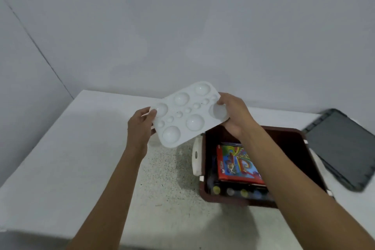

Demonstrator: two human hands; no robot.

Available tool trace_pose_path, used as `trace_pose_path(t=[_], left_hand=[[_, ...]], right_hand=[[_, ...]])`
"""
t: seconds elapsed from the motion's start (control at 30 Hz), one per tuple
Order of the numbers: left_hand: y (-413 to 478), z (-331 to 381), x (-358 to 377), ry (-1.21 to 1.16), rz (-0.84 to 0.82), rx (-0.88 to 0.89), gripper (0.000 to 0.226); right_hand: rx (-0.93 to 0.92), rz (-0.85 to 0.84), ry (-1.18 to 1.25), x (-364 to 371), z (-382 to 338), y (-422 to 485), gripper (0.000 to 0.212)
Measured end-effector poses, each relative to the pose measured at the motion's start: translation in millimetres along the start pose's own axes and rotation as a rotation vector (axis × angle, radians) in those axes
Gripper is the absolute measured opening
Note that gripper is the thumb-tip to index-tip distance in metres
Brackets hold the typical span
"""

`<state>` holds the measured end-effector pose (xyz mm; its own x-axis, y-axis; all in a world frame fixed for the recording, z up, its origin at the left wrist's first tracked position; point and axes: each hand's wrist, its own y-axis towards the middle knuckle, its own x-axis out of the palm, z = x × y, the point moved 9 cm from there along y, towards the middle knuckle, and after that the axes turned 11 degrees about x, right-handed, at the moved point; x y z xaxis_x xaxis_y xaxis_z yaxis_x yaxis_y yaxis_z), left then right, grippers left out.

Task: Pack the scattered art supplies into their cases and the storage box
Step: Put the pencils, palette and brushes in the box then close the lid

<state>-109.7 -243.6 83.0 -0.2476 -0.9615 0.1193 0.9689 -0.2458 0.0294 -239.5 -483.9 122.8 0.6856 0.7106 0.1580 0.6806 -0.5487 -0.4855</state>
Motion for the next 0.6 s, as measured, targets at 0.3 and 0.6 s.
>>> trace_pose_path(t=[0.3, 0.6], left_hand=[[-76.0, 19.6, 155.9, 0.008, -0.394, 0.059, 0.032], [-115.4, 5.3, 185.1, -0.019, -0.203, 0.013, 0.017]], right_hand=[[-0.149, 0.215, -0.182, -173.2, -16.4, -44.5, 0.033], [-0.317, 0.293, -0.483, -248.7, -11.5, -79.3, 0.015]])
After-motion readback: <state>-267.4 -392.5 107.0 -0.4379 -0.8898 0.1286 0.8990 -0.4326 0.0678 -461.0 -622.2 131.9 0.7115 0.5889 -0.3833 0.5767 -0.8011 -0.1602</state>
